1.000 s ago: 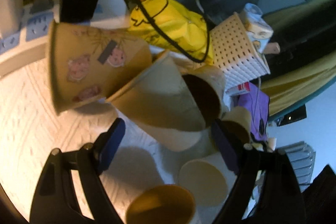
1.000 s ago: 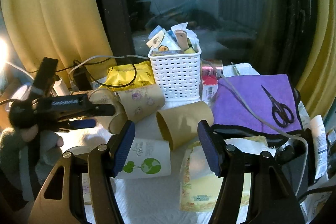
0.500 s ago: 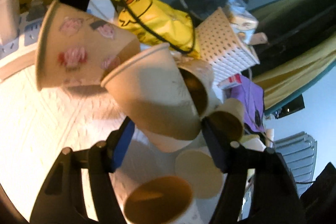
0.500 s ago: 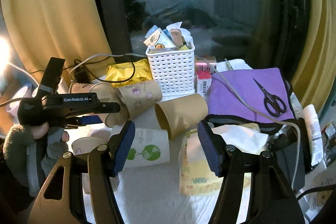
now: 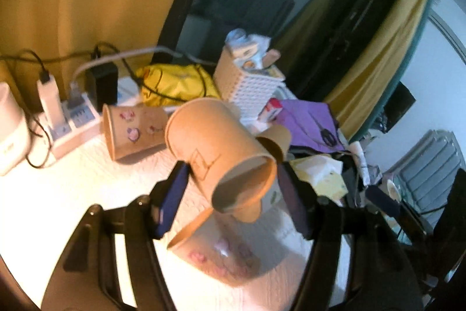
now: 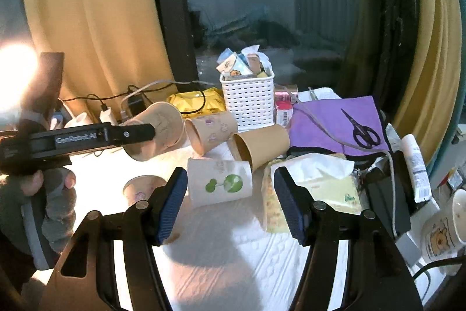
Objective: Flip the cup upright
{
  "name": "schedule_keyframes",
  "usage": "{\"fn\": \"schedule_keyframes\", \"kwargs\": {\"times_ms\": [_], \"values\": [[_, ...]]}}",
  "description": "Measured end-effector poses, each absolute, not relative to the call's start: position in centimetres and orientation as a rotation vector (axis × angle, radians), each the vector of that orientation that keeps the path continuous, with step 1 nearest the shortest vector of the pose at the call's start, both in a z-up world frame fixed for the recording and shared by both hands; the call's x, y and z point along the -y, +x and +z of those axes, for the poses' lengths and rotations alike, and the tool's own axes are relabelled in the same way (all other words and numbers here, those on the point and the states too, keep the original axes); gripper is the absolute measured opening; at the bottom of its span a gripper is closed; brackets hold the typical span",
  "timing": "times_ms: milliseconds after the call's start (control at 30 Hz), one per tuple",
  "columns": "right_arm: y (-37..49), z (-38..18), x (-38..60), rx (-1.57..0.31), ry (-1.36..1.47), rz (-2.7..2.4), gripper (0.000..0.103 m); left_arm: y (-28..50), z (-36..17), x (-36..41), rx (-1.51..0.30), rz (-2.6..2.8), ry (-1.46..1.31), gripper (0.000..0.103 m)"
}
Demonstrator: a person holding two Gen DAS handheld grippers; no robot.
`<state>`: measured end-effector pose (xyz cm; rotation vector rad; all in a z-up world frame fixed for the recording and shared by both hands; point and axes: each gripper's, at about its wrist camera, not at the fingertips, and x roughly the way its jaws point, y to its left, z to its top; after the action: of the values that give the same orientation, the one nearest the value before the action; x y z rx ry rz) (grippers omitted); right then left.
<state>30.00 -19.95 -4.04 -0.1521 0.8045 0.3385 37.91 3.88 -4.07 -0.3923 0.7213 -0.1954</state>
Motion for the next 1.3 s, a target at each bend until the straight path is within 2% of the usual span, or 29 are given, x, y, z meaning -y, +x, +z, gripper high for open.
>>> {"fn": "schedule_keyframes", "kwargs": {"times_ms": [67,100,333,600,833,1000,1100,1300], "values": [[29.0,-3.7,19.9,-0.8,-0.152,0.338,0.065,36.3,-3.4,-3.2,-0.687,-0.193,-0.35,0.064],[28.6,-3.6,19.9,-0.8,-0.15,0.337,0.065,35.5,-3.1,-3.0,-0.675,-0.196,-0.335,0.056],[25.1,-3.0,19.9,-0.794,-0.142,0.35,0.065,29.7,-2.2,-2.6,-0.613,-0.213,-0.266,0.052],[22.2,-2.9,20.0,-0.798,-0.14,0.351,0.065,27.0,-3.5,-3.2,-0.649,-0.204,-0.294,0.051],[22.5,-3.7,21.7,-0.826,-0.121,0.328,0.065,27.9,-5.6,-4.1,-0.739,-0.165,-0.355,0.052],[23.1,-4.3,22.1,-0.84,-0.114,0.338,0.065,29.2,-6.8,-4.3,-0.779,-0.159,-0.367,0.069],[23.7,-4.8,22.1,-0.848,-0.108,0.348,0.065,30.8,-6.8,-4.3,-0.783,-0.15,-0.34,0.073],[26.2,-5.6,22.0,-0.862,-0.106,0.364,0.065,34.8,-6.8,-4.1,-0.789,-0.14,-0.293,0.073]]}}
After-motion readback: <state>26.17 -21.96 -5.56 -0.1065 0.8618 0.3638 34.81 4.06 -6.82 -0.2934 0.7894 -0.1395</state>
